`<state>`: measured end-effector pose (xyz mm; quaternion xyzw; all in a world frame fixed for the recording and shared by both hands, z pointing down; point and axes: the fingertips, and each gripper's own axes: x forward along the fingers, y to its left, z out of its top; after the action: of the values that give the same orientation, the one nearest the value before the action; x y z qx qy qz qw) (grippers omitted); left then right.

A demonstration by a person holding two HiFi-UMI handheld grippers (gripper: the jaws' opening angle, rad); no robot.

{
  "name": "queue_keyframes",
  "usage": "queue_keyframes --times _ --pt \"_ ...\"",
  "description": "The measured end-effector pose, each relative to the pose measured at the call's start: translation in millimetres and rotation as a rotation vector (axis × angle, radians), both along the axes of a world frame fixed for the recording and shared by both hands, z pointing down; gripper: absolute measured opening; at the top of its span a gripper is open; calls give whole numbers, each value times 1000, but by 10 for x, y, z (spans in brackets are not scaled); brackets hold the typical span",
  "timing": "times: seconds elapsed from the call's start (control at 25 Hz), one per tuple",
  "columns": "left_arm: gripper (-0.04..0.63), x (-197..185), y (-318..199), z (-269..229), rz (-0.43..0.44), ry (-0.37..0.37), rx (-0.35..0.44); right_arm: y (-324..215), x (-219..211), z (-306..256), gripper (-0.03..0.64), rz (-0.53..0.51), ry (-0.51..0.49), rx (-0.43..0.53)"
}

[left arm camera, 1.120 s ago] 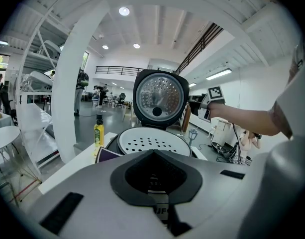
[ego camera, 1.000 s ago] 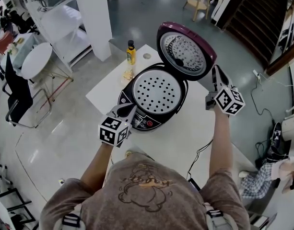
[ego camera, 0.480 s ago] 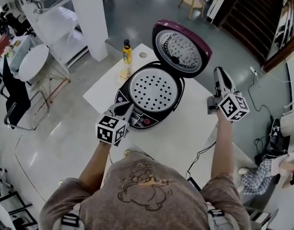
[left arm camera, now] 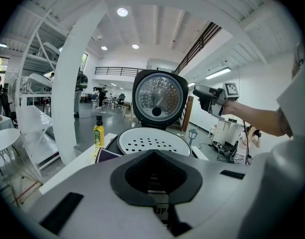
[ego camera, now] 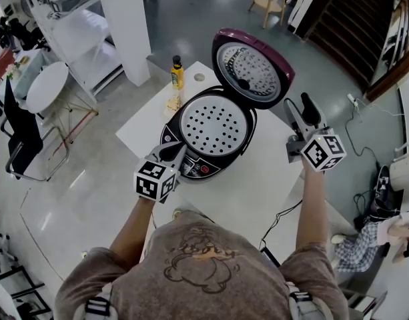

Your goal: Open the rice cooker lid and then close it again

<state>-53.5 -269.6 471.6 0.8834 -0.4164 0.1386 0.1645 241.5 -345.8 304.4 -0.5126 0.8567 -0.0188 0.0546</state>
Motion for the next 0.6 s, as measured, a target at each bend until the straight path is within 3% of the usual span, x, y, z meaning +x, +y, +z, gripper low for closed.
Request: queue_keyframes --times 0.28,0.6 --pt "20 4 -4 8 -3 -5 7 -81 -122 51 456 -55 15 -15" --pt "20 2 7 5 -6 -12 14 -263 -235 51 471 -81 25 -27"
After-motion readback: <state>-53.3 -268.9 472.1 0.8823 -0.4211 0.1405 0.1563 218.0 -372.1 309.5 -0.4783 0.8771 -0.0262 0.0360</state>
